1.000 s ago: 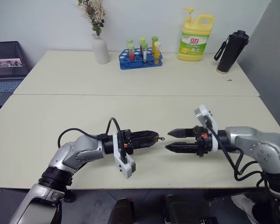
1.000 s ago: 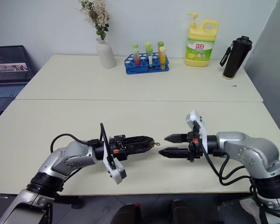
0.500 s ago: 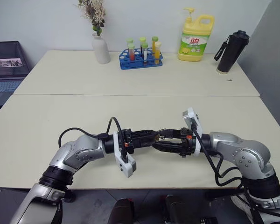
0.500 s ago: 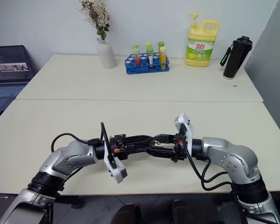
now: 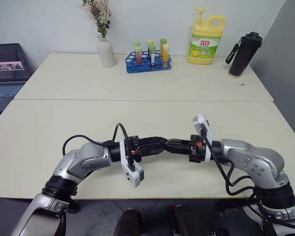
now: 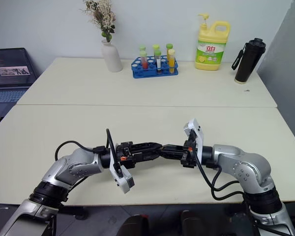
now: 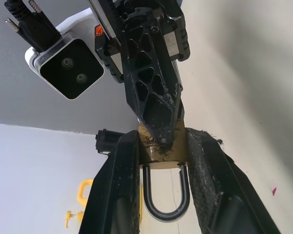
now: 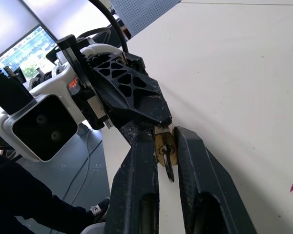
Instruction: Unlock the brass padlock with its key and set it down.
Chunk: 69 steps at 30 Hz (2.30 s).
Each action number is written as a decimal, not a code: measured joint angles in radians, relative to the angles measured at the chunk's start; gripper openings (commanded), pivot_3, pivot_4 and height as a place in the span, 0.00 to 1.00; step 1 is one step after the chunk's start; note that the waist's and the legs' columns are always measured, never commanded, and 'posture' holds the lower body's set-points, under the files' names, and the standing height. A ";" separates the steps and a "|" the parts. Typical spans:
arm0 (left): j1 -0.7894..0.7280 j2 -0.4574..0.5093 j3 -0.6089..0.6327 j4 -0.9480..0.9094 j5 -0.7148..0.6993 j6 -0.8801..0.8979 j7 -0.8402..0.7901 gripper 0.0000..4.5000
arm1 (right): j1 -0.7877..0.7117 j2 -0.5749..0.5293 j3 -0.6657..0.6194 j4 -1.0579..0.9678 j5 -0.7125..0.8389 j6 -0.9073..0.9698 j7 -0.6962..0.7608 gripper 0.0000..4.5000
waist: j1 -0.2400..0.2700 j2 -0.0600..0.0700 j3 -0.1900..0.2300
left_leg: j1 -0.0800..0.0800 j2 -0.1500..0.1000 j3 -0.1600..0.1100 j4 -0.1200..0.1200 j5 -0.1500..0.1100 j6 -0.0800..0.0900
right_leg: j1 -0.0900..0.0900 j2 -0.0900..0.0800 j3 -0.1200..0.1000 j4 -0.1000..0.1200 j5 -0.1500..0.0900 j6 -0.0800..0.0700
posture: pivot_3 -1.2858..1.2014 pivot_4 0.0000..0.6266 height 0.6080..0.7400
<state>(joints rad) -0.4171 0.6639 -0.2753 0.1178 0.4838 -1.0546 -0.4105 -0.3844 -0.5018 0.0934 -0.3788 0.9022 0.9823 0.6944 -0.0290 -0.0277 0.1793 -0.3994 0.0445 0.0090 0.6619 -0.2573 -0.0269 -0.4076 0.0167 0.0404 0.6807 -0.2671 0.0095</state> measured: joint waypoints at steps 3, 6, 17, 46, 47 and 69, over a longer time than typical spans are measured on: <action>0.000 0.006 -0.009 0.000 -0.038 0.002 -0.018 0.43 | 0.001 0.002 0.001 -0.001 0.003 0.000 0.007 0.04 | 0.000 0.000 0.000 | 0.000 0.000 0.000 0.000 0.000 0.000 | 0.000 0.000 0.000 0.000 0.000 0.000 | 0.52 0.24 1.00; 0.001 0.031 -0.052 -0.014 -0.137 0.022 -0.077 0.62 | 0.001 0.003 0.003 -0.001 0.003 0.000 0.021 0.04 | 0.000 0.000 0.000 | 0.000 0.000 0.000 0.000 0.000 0.000 | 0.000 0.000 0.000 0.000 0.000 0.000 | 0.52 0.24 1.00; 0.139 0.178 -0.034 -0.224 -0.444 0.164 -0.190 0.90 | -0.024 -0.028 0.003 0.074 -0.075 -0.062 0.068 0.04 | -0.001 0.000 0.000 | 0.000 0.000 0.000 0.000 0.000 0.000 | 0.000 0.000 0.000 0.000 0.000 0.000 | 0.52 0.24 1.00; 0.065 -0.048 0.082 -0.223 -0.908 1.119 -0.530 0.00 | -0.057 -0.046 0.008 0.047 -0.143 -0.141 0.191 0.04 | 0.000 0.000 0.000 | 0.000 0.000 -0.001 0.000 0.000 0.000 | 0.000 0.006 0.001 0.000 0.000 0.000 | 0.52 0.24 1.00; 0.062 -0.054 0.082 -0.224 -0.906 1.125 -0.538 0.00 | -0.057 -0.046 0.008 0.047 -0.143 -0.141 0.191 0.04 | 0.000 0.000 0.000 | 0.000 0.000 -0.001 0.000 0.000 0.000 | 0.000 0.006 0.001 0.000 0.000 0.000 | 0.52 0.24 1.00; 0.114 -0.059 0.134 -0.408 -0.941 1.323 -0.581 0.00 | -0.037 -0.049 0.008 0.046 -0.144 -0.132 0.192 0.04 | 0.000 0.000 0.000 | 0.000 0.000 -0.001 0.000 0.000 0.000 | 0.000 0.006 0.001 0.000 0.000 0.000 | 0.52 0.24 1.00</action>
<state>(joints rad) -0.3029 0.6047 -0.1409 -0.2903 -0.4568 0.2682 -0.9919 -0.4215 -0.5509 0.1015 -0.3331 0.7586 0.8508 0.8869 -0.0292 -0.0277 0.1796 -0.3996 0.0448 0.0078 0.6622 -0.2573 -0.0270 -0.4080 0.0229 0.0411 0.6804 -0.2674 0.0095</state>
